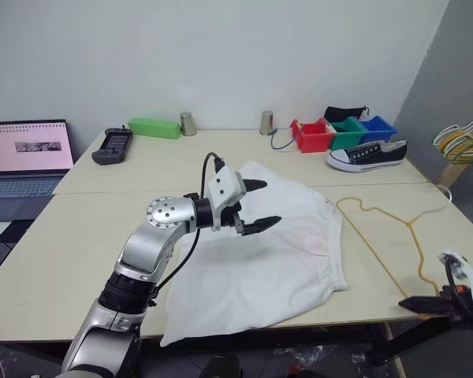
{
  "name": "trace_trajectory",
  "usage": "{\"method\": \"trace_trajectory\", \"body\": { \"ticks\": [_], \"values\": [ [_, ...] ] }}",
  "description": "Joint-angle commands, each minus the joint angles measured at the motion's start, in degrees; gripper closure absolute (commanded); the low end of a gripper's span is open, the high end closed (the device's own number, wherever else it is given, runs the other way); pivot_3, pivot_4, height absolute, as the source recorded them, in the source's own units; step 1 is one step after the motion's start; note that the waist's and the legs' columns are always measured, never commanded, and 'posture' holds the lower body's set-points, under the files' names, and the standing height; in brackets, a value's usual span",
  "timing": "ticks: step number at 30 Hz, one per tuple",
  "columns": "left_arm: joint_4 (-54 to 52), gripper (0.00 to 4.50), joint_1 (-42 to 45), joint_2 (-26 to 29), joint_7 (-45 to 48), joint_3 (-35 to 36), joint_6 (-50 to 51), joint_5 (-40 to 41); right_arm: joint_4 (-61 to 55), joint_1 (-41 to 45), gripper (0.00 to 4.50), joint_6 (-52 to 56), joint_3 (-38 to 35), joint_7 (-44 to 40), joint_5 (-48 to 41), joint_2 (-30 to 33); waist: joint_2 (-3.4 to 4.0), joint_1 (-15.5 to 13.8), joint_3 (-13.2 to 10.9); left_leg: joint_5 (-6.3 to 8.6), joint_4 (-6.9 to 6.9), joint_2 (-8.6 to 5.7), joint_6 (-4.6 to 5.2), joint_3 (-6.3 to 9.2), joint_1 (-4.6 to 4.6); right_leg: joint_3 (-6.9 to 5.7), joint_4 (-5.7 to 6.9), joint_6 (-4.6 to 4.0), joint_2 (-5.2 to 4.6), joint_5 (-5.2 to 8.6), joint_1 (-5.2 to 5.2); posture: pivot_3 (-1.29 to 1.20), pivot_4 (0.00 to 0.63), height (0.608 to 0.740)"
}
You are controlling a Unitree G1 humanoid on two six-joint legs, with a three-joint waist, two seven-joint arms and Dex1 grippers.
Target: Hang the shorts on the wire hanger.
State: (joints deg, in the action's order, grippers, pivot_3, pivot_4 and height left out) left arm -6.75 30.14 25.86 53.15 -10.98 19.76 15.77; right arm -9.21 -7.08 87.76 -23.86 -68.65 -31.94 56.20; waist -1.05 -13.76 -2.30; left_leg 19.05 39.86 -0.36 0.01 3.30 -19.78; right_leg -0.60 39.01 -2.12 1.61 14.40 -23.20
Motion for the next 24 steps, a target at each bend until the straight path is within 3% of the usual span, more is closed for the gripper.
{"method": "trace_trajectory", "body": {
  "ticks": [1, 4, 24],
  "values": [
    [-3.4, 0.03, -0.5, 0.8, 0.0, 0.9, 0.6, 0.8, -2.3, -3.3, 4.5, 1.2, -3.2, 0.4, -4.3, -0.2, 0.0, 0.0, 0.0, 0.0, 0.0, 0.0, 0.0, 0.01, 0.0, 0.0, 0.0, 0.0, 0.0, 0.0, 0.0, 0.29, 0.0, 0.74],
    [-4.1, 0.03, -1.2, 1.2, -0.3, 0.9, 0.8, 0.5, -2.6, -8.2, 4.5, -0.6, -1.4, 1.1, -4.7, 1.0, 0.0, 0.0, 0.0, 0.0, -0.01, 0.02, 0.0, 0.03, 0.0, -0.01, 0.0, 0.11, 0.02, 0.06, 0.0, 0.29, 0.0, 0.74],
    [-4.7, 0.03, -1.9, 1.9, -0.7, 0.9, 1.2, 0.2, 1.5, -8.5, 4.5, -4.6, -1.0, 6.2, -10.5, -1.2, 0.0, 0.0, 0.0, 0.0, 0.0, 0.01, 0.0, 0.0, 0.0, 0.08, -0.04, 0.38, 0.01, 0.22, 0.02, 0.29, 0.0, 0.74]
  ]
}}
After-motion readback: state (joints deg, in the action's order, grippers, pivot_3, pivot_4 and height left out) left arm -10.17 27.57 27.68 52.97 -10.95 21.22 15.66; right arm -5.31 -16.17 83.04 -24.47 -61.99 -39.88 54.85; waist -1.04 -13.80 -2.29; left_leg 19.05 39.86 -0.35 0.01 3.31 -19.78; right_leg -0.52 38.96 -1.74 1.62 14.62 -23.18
